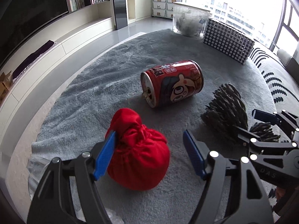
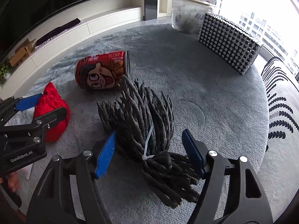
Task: Collect trash
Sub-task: 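Move left tool to red pouch while right tool moves to grey spiky bundle, then close left tool on red pouch while right tool closes on grey spiky bundle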
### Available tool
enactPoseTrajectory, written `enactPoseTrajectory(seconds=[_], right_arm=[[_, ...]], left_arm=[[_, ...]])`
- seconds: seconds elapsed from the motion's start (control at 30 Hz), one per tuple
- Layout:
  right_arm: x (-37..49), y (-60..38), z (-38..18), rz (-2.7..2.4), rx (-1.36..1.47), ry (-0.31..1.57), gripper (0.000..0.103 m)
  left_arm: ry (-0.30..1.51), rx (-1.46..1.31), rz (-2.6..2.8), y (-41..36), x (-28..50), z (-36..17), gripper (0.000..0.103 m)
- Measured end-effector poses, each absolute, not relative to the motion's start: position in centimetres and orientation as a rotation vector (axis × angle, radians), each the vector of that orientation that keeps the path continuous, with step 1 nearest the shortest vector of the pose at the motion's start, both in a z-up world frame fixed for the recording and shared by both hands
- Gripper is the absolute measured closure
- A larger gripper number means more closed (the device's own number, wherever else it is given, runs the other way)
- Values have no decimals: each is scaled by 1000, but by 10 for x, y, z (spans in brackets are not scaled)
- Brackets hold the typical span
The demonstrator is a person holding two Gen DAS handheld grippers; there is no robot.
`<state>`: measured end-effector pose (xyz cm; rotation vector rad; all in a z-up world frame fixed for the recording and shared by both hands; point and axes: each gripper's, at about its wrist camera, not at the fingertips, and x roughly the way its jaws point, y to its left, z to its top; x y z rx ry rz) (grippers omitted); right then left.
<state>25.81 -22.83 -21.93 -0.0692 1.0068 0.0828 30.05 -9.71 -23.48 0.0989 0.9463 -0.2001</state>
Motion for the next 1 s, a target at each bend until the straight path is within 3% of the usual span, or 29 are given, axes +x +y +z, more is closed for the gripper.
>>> enactPoseTrajectory(seconds=[0.13,0.37,0.53,0.67,0.8,1.0], right_arm=[[259,-230,-229,82,-76,1034,47],[262,-236,-229,73,-57,1028,49],[262,-234,-229,84,-52,1030,64],[260,-233,-227,93,-48,1022,78],[258,-232,-224,98,-51,1020,84],[251,-228,-219,102,-58,1007,88]], left_arm=[[937,109,-185,-97,300,-237,31],[943,73,-166,-83,301,-231,31],[960,87,-180,-89,299,-238,32],[929,96,-203,-100,296,-238,61],[931,63,-216,-100,300,-234,77],[928,4,-215,-88,298,-230,83]])
